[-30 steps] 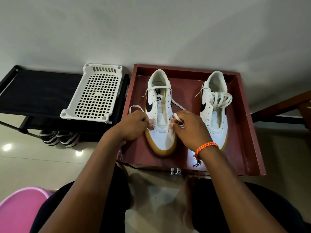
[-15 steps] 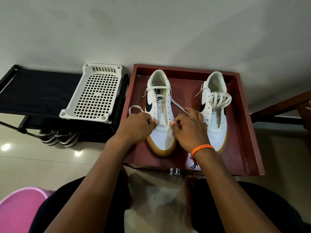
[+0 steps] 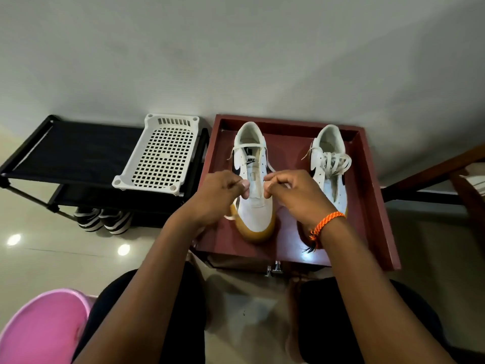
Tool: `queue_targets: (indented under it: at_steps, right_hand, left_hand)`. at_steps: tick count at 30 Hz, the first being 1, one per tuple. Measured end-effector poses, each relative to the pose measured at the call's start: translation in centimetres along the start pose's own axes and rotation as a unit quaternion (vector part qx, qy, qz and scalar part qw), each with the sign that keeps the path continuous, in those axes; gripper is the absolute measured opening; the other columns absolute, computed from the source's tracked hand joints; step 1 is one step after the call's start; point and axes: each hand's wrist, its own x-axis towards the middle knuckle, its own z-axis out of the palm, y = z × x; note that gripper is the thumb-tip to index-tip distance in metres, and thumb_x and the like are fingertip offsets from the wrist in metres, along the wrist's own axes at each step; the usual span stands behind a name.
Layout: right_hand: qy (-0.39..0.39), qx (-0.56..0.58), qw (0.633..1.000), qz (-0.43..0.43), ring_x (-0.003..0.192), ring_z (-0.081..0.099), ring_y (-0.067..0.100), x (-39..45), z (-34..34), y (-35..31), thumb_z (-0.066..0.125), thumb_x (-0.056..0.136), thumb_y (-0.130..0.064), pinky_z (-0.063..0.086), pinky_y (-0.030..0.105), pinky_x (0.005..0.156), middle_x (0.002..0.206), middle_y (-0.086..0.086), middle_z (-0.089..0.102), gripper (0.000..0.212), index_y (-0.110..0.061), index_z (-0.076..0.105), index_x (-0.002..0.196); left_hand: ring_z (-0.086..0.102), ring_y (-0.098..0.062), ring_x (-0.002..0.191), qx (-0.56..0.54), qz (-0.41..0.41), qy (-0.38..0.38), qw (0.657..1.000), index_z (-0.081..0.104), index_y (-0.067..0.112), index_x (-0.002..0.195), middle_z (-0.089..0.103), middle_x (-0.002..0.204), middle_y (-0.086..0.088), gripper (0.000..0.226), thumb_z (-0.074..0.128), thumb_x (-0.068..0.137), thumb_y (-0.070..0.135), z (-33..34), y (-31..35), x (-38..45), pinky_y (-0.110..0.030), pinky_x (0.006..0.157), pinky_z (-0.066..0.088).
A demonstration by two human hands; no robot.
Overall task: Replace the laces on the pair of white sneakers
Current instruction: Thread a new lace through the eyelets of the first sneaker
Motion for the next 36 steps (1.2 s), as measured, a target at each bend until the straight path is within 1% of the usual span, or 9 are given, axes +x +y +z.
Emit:
queue_targets:
  at_steps: [5,11,14,16,19,24,29,32,36]
  right_hand:
    - [0.013,0.094,0.995,-0.034,0.103,0.071,-0.003,-3.3,-1.9,-4.0,0.066,0.099,-0.012,0.051,0.024,0.094,0.1,-0.009,0.08,0.031,-0.012,0.078,0.071]
    - [0.025,0.127,0.988,-0.078,0.104,0.073,0.005,-6.0,-3.0,-8.4,0.065,0.099,-0.008,0.051,0.025,0.1,0.095,-0.001,0.082,0.026,-0.007,0.08,0.078]
    - [0.031,0.129,0.987,-0.095,0.098,0.074,0.002,-7.2,-3.7,-10.5,0.064,0.099,-0.007,0.05,0.015,0.089,0.093,0.002,0.082,0.026,-0.005,0.079,0.078]
    - [0.034,0.127,0.986,-0.105,0.091,0.072,-0.002,-8.3,-4.1,-11.8,0.064,0.099,-0.008,0.046,0.007,0.075,0.092,0.002,0.082,0.027,-0.007,0.079,0.076]
    - [0.033,0.122,0.986,-0.112,0.088,0.072,0.0,-9.5,-4.9,-13.6,0.064,0.099,-0.011,0.045,0.009,0.071,0.092,0.002,0.082,0.028,-0.01,0.078,0.075]
    - [0.047,0.131,0.981,-0.135,0.092,0.074,0.0,-11.5,-5.7,-16.5,0.065,0.098,-0.009,0.046,0.006,0.074,0.092,0.001,0.082,0.026,-0.006,0.08,0.077]
    - [0.058,0.134,0.979,-0.143,0.092,0.076,0.004,-13.0,-6.9,-19.1,0.064,0.1,-0.012,0.049,0.006,0.07,0.093,-0.002,0.082,0.025,-0.006,0.08,0.081]
    - [0.065,0.131,0.976,-0.162,0.096,0.076,0.005,-13.8,-7.7,-20.7,0.064,0.101,-0.013,0.054,0.014,0.08,0.095,-0.003,0.082,0.026,-0.006,0.08,0.082]
    - [0.084,0.143,0.969,-0.183,0.097,0.075,0.007,-14.7,-8.4,-22.0,0.062,0.101,-0.015,0.053,0.032,0.092,0.096,-0.003,0.081,0.027,-0.005,0.079,0.082]
  left_hand:
    - [0.063,-0.017,0.09,-0.108,0.048,0.072,0.99,0.075,0.021,0.079,0.069,0.105,-0.009,0.035,0.058,0.11,0.024,-0.8,2.6,-3.1,-0.029,0.081,0.049]
    - [0.068,-0.006,0.084,-0.149,0.091,0.103,0.979,0.078,0.004,0.088,0.078,0.1,-0.011,0.028,0.06,0.108,0.013,-0.9,7.8,-6.5,-0.016,0.078,0.051]
    - [0.074,-0.005,0.091,-0.155,0.108,0.132,0.973,0.08,-0.001,0.094,0.081,0.097,-0.007,0.024,0.062,0.106,0.008,-1.3,9.7,-8.0,-0.013,0.084,0.052]
    - [0.074,-0.011,0.094,-0.158,0.116,0.149,0.969,0.081,0.0,0.095,0.082,0.098,-0.006,0.022,0.063,0.105,0.008,-1.7,10.9,-9.0,-0.02,0.087,0.054]
    - [0.074,-0.03,0.092,-0.156,0.121,0.155,0.968,0.081,0.003,0.096,0.082,0.096,-0.008,0.022,0.063,0.106,0.01,-2.1,12.3,-10.1,-0.037,0.085,0.057]
    - [0.075,-0.037,0.099,-0.153,0.139,0.18,0.962,0.084,0.007,0.102,0.082,0.096,-0.011,0.021,0.063,0.106,0.011,-2.8,15.2,-12.6,-0.021,0.068,0.055]
    - [0.073,-0.046,0.092,-0.143,0.155,0.201,0.957,0.084,0.011,0.099,0.08,0.091,-0.016,0.022,0.063,0.106,0.014,-3.5,17.7,-14.2,-0.06,0.075,0.06]
    - [0.079,-0.024,0.091,-0.137,0.174,0.21,0.952,0.084,0.012,0.101,0.082,0.09,-0.004,0.022,0.063,0.106,0.016,-4.1,19.4,-14.9,-0.042,0.087,0.062]
    - [0.077,-0.01,0.091,-0.165,0.205,0.207,0.942,0.083,0.007,0.102,0.082,0.094,-0.004,0.023,0.062,0.107,0.016,-4.6,20.8,-15.7,-0.022,0.079,0.06]
